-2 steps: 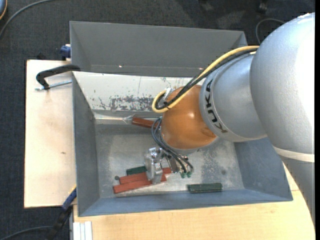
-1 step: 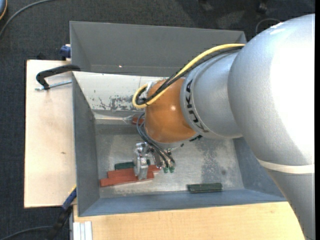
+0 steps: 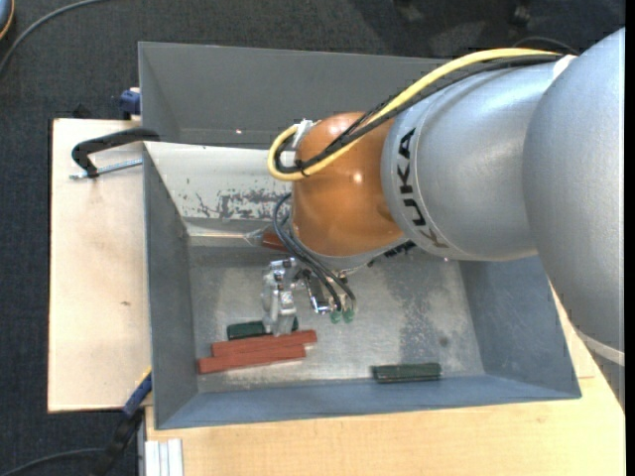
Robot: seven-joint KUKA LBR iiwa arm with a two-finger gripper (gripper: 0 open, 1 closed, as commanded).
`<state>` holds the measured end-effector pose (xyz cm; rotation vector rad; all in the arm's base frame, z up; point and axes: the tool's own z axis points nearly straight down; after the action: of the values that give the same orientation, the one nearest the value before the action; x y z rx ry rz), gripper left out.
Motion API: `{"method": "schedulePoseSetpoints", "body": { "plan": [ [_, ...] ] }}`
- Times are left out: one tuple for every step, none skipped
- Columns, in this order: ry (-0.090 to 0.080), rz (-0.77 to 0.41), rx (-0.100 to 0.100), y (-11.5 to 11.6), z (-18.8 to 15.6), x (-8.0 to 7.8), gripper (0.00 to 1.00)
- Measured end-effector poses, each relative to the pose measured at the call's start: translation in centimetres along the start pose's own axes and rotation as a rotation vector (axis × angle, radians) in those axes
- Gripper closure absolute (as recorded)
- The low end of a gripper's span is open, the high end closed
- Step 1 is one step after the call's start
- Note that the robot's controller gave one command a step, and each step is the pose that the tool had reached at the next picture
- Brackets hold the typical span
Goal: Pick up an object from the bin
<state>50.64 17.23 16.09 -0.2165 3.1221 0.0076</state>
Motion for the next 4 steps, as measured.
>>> {"method": "schedulePoseSetpoints", "body": {
  "plan": [
    [0.007, 0.0, 0.002, -0.1, 0.5, 0.1, 0.0],
    [0.015, -0.175, 0.003, -1.6, 9.2, 1.6, 0.0],
    [0.01, -0.175, 0.002, -1.6, 9.0, 1.4, 1.0],
    [0.006, -0.277, 0.001, -2.3, 9.0, -3.0, 1.0]
  ]
}}
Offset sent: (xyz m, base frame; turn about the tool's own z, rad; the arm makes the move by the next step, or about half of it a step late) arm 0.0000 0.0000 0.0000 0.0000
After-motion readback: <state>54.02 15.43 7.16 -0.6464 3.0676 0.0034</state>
